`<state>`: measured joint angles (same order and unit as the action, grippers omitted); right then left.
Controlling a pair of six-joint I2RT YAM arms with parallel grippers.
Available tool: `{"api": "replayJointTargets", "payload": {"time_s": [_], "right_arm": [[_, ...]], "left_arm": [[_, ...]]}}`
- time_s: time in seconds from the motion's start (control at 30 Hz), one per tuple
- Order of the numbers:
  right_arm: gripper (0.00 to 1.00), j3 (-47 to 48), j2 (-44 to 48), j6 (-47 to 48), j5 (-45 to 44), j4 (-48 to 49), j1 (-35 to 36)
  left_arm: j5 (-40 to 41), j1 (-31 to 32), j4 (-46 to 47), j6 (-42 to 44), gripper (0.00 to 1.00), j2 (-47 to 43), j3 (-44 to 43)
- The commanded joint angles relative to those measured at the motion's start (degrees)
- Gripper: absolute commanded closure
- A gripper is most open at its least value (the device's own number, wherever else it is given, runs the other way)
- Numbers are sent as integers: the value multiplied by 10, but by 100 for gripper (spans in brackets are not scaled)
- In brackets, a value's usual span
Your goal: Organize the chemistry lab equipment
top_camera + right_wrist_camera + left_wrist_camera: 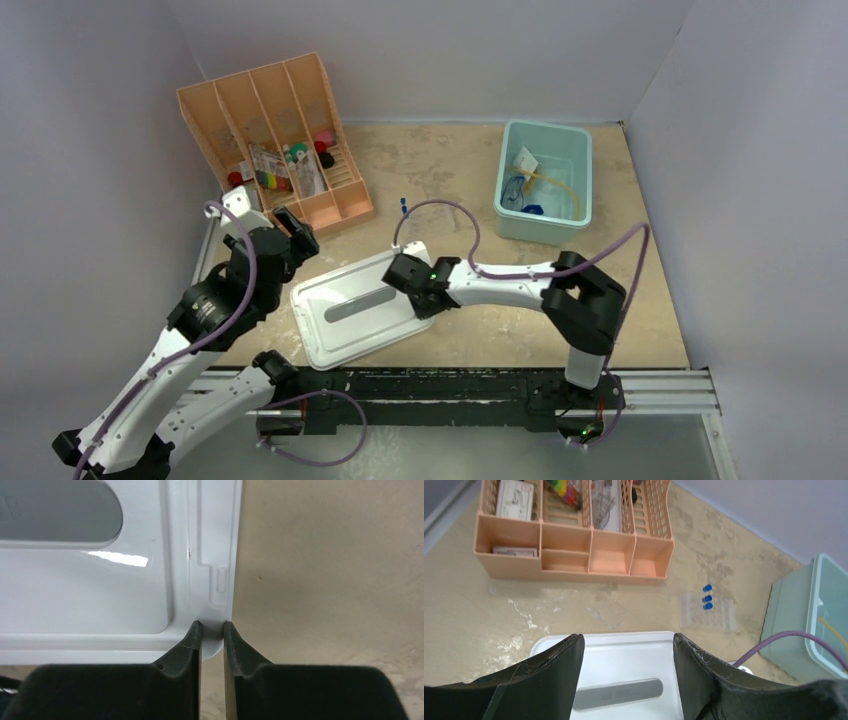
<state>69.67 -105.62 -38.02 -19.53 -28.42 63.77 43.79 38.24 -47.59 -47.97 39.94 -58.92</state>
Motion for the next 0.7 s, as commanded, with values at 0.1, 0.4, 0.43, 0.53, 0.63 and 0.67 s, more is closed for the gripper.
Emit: {"api": "replayJointTargets", "payload": {"time_s": [0.1,0.4,0.43,0.53,0.63,0.67], "right_arm": [[93,-155,111,115,55,7,-28],[93,-206,220,169,89,33,-140],[94,-205,222,174,100,32,-146],[94,-188,217,176,111,16,-155],[94,-174,212,176,86,-8,-161],[94,-173,214,176,78,-11,-163]], "left_arm": [[-106,-4,62,-10,36,21,57],[-243,-4,154,59,33,147,98],[-256,-4,165,71,33,169,96],[-288,-4,190,109,31,242,76],[-298,-7,215,151,31,320,57],[-302,-9,228,164,31,338,54]]}}
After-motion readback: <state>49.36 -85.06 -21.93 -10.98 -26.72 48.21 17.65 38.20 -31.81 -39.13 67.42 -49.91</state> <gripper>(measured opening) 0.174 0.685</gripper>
